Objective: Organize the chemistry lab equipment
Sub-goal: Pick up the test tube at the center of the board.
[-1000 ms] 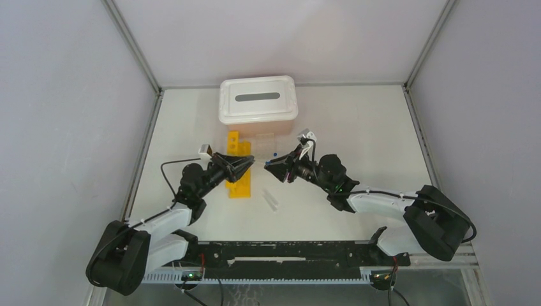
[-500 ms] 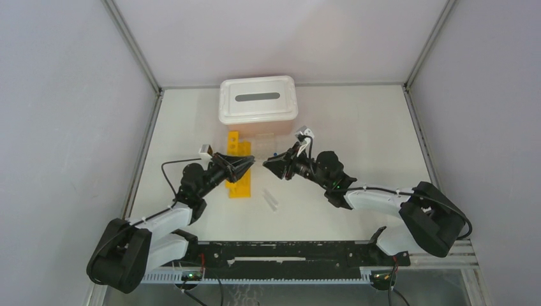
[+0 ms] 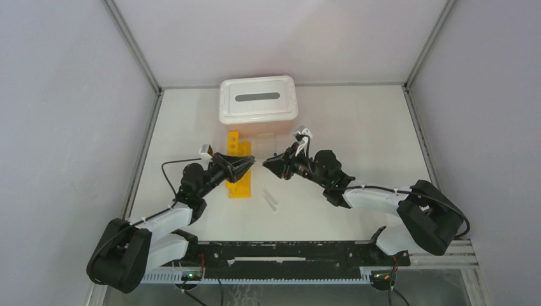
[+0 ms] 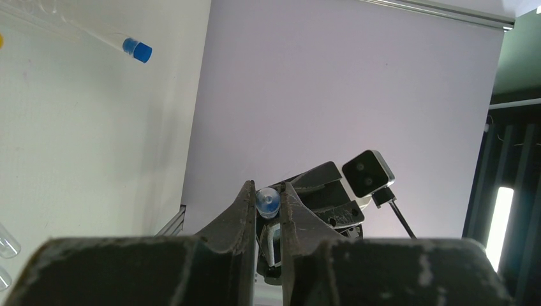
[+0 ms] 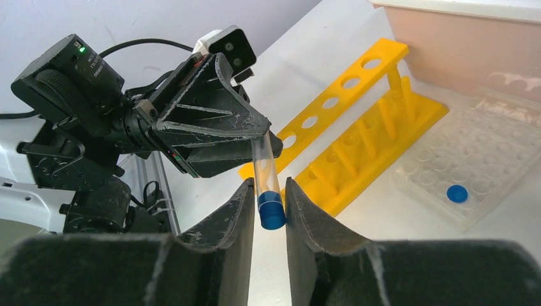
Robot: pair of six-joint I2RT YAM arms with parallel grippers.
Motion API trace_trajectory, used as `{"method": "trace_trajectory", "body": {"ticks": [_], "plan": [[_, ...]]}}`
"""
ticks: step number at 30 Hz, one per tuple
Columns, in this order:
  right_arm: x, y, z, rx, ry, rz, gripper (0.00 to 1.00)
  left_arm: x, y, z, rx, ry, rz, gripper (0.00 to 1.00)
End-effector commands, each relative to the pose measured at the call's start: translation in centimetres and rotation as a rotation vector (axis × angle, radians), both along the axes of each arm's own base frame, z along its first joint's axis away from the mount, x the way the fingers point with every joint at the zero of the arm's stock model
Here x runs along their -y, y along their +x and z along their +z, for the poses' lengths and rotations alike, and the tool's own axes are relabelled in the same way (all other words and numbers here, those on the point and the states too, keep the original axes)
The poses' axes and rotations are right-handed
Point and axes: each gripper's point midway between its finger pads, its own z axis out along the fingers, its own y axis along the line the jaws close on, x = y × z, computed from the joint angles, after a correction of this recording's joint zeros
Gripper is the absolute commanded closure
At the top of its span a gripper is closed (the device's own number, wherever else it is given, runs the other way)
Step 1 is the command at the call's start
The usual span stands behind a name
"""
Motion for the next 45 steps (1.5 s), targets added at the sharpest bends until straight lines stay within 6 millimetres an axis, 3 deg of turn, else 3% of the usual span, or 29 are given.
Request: {"method": "trace_trajectory", "body": {"ticks": [1,12,17,20,33,38,45], "plan": [[-0.8,0.1,2.4,0.028,0.051,0.021,0.7,0.4,0.1,2.2,0.081,-0.016,-0.019,0.99],[-0.8,0.3,2.4,0.029,0.031,0.01,0.8,0.6,0.0,2.2,0.092,-0.004,-0.027,0.98],[-0.8,0.4,2.3,0.033,0.019,0.004,0.88,0.6,0.1,2.3,0.106,0.02,-0.031,0.93],[-0.7,0.3,2.3,0.037,0.013,0.001,0.89,0.6,0.0,2.2,0.107,0.038,-0.028,0.86],[-0.6,0.4,2.9,0.058,-0.044,-0.018,0.9,0.2,0.3,1.6,0.1,0.097,-0.003,0.36],[-0.3,0.8,2.8,0.052,-0.115,-0.047,0.9,-0.4,0.8,2.0,0.121,0.171,0.036,0.3],[0.5,2.3,3.1,0.01,-0.287,-0.111,0.89,-3.0,1.4,2.3,0.163,0.393,0.157,0.26]]}}
